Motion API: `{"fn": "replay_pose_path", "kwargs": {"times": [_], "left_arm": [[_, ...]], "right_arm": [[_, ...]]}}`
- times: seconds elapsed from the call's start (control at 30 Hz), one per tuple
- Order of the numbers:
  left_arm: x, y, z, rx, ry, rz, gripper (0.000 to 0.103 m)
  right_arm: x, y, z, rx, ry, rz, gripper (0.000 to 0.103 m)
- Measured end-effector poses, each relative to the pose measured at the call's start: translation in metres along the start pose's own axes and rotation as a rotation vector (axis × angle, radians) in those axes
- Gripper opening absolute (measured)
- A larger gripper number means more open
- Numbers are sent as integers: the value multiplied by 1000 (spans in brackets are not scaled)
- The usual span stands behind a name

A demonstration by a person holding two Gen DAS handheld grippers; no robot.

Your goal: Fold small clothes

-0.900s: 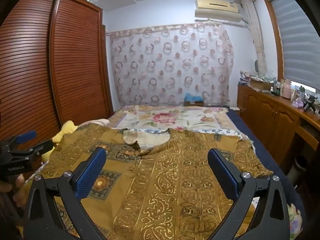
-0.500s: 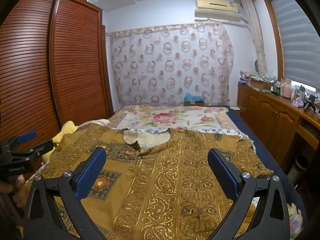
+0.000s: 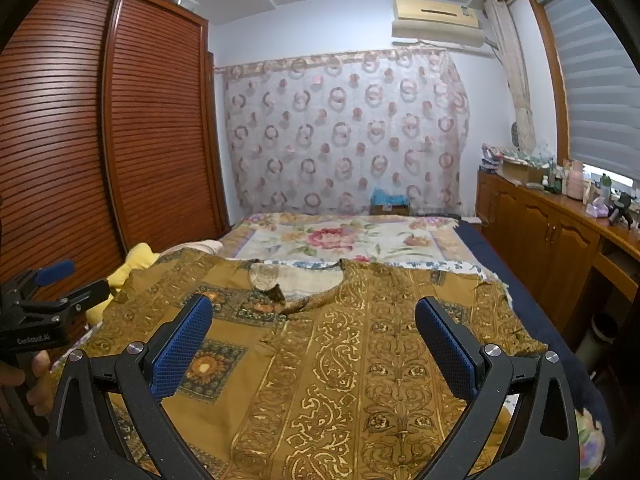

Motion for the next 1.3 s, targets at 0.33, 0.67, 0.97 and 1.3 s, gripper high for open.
{"fn": "replay_pose_path", "kwargs": {"times": [0.33,0.67,0.97,1.3], "left_arm": [[-1,1,-3,-2,-1,1,103],[-1,4,-6,-6,-1,1,103],[-1,6,-7,-9,-1,0,103],[1,4,-4,-3,3,-2,103]], "right_arm": [[1,1,-1,-2,0,-2,103],[-1,1,-2,-3,2,-2,103],[-1,1,-2,-4,1,-2,103],[-1,1,-2,-5,1,-3,103]]}}
Point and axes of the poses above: each gripper's, at about its wrist camera, not at the fingertips, and z roughly the way its jaws point, x to its left, y to its top, the point moved 8 cm from there along z, roughly the way its jaws point, and after that the axes turned 10 degrees about -x, right-handed, at the moved point
